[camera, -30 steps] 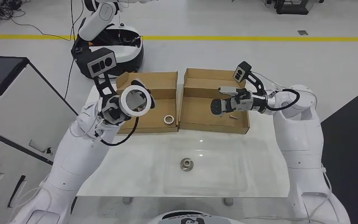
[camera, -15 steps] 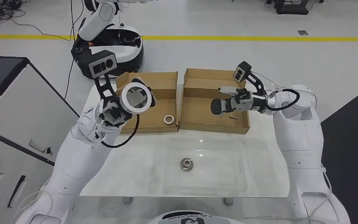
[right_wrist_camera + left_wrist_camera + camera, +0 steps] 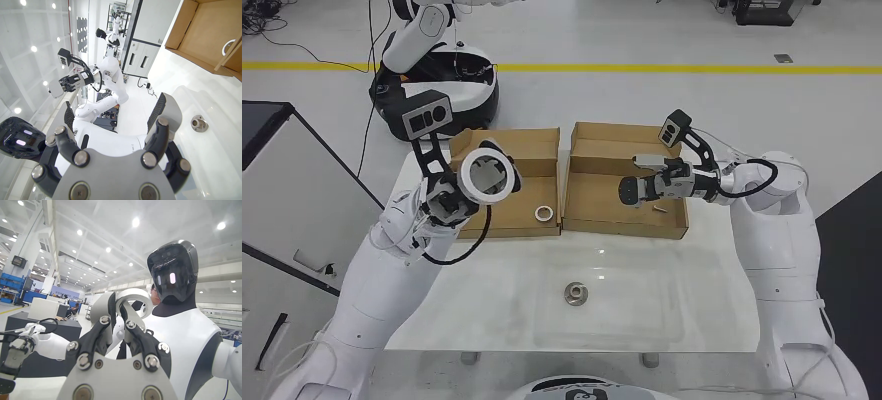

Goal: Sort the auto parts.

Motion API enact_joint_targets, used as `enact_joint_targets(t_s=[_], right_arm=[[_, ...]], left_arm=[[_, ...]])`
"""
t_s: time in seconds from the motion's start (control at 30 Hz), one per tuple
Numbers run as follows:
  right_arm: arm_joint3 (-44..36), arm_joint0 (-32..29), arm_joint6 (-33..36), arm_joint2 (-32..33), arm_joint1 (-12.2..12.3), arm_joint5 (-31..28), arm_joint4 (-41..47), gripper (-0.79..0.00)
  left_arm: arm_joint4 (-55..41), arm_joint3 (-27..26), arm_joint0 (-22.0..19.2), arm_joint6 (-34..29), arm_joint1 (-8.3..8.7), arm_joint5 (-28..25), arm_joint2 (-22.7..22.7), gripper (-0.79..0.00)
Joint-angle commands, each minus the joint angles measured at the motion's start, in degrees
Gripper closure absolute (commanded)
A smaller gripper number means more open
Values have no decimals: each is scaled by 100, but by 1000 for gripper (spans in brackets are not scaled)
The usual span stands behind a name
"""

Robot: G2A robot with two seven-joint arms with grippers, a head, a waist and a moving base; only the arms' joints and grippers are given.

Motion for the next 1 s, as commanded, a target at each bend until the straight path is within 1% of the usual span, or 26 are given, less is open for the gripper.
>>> enact_joint_targets(t_s=[0.0, 0.07, 0.23, 0.33, 0.4, 0.53, 0.63, 0.83, 0.97], right_arm=[[0, 0, 0, 0, 0, 0, 0, -785], [0, 0, 0, 0, 0, 0, 0, -785], [0, 0, 0, 0, 0, 0, 0, -785], [0, 0, 0, 0, 0, 0, 0, -785], [0, 0, 0, 0, 0, 0, 0, -785], [0, 0, 0, 0, 0, 0, 0, -785], [0, 0, 0, 0, 0, 0, 0, -785], [0, 0, 0, 0, 0, 0, 0, -785], [0, 0, 0, 0, 0, 0, 0, -785]], left_arm=[[-7, 9, 15, 48, -2, 33, -2, 0], [275, 48, 12, 309, -18, 278, -42, 0], [1637, 316, -192, 1041, -78, 1195, -21, 0], [2286, 491, -333, 1186, -103, 1533, 24, 0], [2734, 627, -409, 1138, -100, 1756, 15, 0], [3487, 723, -515, 1119, -80, 2189, -104, 0], [3847, 774, -691, 1224, -81, 2561, -191, 0], [4755, 1087, -1301, 1215, -102, 3439, -168, 0], [5529, 1235, -1747, 894, -116, 3837, 20, 0]])
